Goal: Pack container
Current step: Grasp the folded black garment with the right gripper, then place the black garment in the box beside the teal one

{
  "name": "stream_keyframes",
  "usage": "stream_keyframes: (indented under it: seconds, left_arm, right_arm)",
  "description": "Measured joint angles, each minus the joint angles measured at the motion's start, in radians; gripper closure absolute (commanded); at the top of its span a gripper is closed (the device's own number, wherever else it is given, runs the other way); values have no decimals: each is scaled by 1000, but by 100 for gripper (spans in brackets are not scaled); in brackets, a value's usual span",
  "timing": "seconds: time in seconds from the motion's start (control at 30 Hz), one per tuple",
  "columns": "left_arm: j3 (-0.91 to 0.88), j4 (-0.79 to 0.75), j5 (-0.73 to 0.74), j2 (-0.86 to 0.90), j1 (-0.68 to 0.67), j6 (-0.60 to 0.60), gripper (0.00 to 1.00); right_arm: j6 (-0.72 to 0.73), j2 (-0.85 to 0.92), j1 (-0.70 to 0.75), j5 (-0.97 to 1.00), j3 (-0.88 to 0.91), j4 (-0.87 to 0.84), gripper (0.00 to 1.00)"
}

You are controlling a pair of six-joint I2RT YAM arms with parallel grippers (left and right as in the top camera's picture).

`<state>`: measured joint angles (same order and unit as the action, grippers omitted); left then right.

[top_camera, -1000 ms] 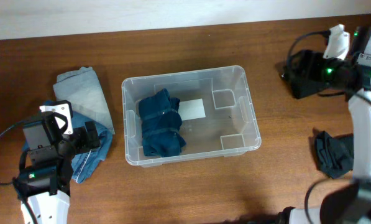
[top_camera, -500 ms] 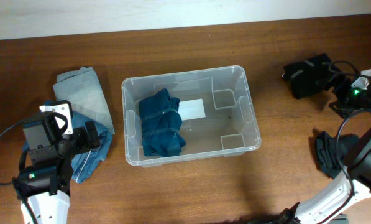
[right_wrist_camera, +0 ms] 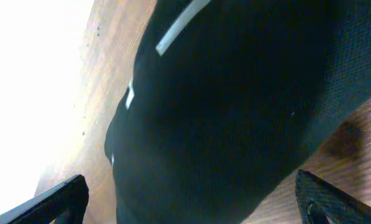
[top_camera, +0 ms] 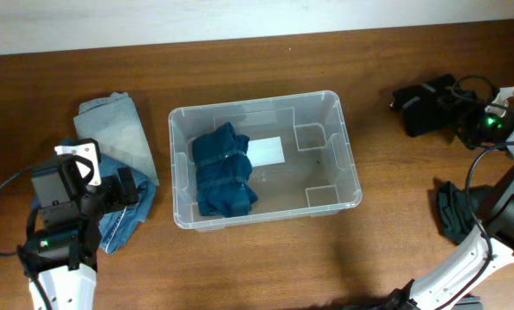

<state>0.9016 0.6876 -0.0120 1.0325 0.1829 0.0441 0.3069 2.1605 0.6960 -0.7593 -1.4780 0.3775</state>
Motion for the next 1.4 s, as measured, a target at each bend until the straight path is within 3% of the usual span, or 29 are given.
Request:
stream_keyframes:
  seconds: [0.17,0.23,0.3,0.47,0.73,1.1,1.4]
  left_arm:
    - [0,0,0,0,0,0,1]
    - [0,-3,0,0,0,0,1]
    - [0,-7,0,0,0,0,1]
    - [0,-15,0,0,0,0,0]
    - [0,-18,0,0,0,0,1]
    - [0,-18,0,0,0,0,1]
    - [0,-37,0,0,0,0,1]
  right_arm:
    - [26,35,-20,-9,-2,-29,2]
    - [35,40,-32,-9,-2,-47,7]
    - [45,49,-45,-5,-4,-67,21]
    - [75,77,-64,8,-5,-83,75]
    - [96,84,-64,-19,-5,-92,96]
    - [90,-11,-77,-78,10,-22,96]
    - [-100,-544,-204,-113,8,289,91]
